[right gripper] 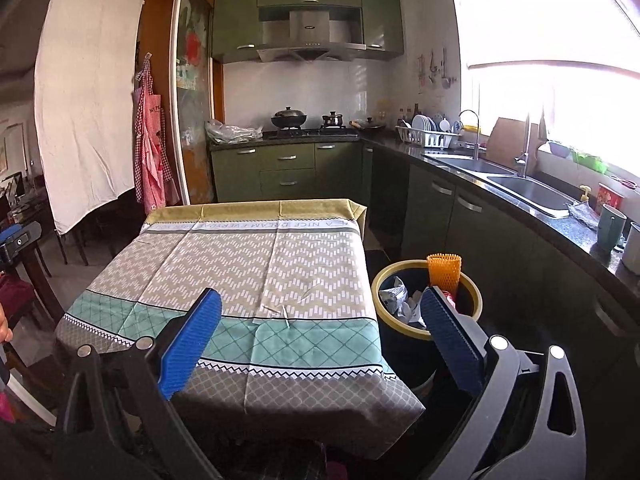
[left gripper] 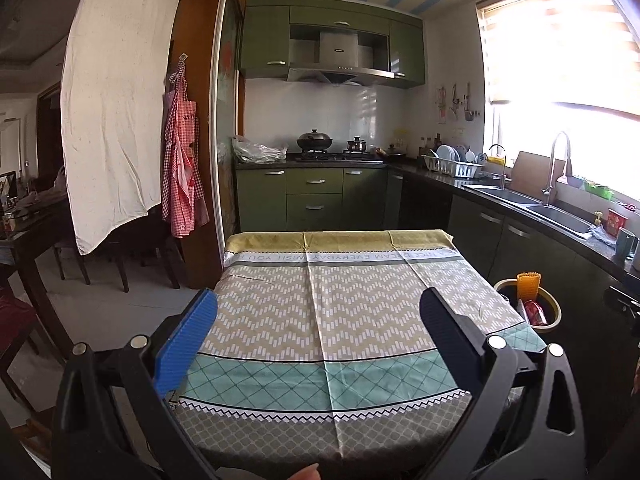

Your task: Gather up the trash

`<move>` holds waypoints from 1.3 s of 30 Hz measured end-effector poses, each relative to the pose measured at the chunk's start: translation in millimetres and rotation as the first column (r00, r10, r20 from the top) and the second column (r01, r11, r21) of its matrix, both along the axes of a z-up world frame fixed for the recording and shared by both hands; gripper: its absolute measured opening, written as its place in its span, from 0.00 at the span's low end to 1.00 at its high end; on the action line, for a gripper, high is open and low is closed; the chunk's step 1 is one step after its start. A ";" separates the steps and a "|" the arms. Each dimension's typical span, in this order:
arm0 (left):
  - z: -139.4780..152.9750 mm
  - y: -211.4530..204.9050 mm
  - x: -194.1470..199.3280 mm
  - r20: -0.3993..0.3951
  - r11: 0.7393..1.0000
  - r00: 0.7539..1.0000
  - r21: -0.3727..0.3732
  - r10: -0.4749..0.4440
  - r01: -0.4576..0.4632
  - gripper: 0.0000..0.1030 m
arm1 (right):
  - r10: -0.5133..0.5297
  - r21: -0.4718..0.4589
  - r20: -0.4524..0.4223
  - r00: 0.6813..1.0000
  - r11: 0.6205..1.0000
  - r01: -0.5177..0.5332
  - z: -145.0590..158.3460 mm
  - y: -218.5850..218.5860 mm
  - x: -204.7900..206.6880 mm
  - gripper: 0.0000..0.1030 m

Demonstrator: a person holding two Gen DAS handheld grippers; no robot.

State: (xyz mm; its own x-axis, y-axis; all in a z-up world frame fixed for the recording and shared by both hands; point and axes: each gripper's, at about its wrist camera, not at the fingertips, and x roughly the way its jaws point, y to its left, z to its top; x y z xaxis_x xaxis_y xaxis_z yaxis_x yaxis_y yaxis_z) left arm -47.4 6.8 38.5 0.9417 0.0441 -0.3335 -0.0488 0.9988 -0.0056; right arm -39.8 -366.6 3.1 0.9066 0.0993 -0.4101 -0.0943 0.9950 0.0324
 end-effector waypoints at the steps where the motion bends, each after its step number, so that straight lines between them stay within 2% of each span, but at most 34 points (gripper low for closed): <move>1: -0.1 -0.5 -0.3 -0.001 1.000 1.000 0.001 -0.002 0.002 0.94 | 0.001 0.001 0.001 1.000 1.000 -0.001 0.1 0.1 -0.2 0.95; 28: -1.6 -9.7 0.9 -0.006 0.999 0.999 0.014 -0.033 0.033 0.94 | -0.005 0.005 -0.003 1.000 1.000 0.005 1.5 -6.3 2.4 0.95; 34: -3.9 -11.8 1.2 -0.014 0.998 0.998 -0.011 -0.067 0.067 0.94 | -0.003 0.005 -0.005 1.000 1.000 0.003 1.1 -6.0 2.3 0.95; 39: -4.5 -10.9 1.8 -0.013 0.998 0.998 -0.011 -0.054 0.054 0.94 | -0.002 0.009 -0.008 1.000 1.000 0.002 0.9 -5.8 2.6 0.95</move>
State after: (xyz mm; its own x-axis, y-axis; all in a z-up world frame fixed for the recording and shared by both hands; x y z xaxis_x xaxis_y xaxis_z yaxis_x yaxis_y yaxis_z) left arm -45.6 -4.2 34.0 0.9381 -0.0106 -0.3463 0.0054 0.9999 -0.0162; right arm -37.2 -372.4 4.0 0.9034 0.1009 -0.4169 -0.0918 0.9949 0.0418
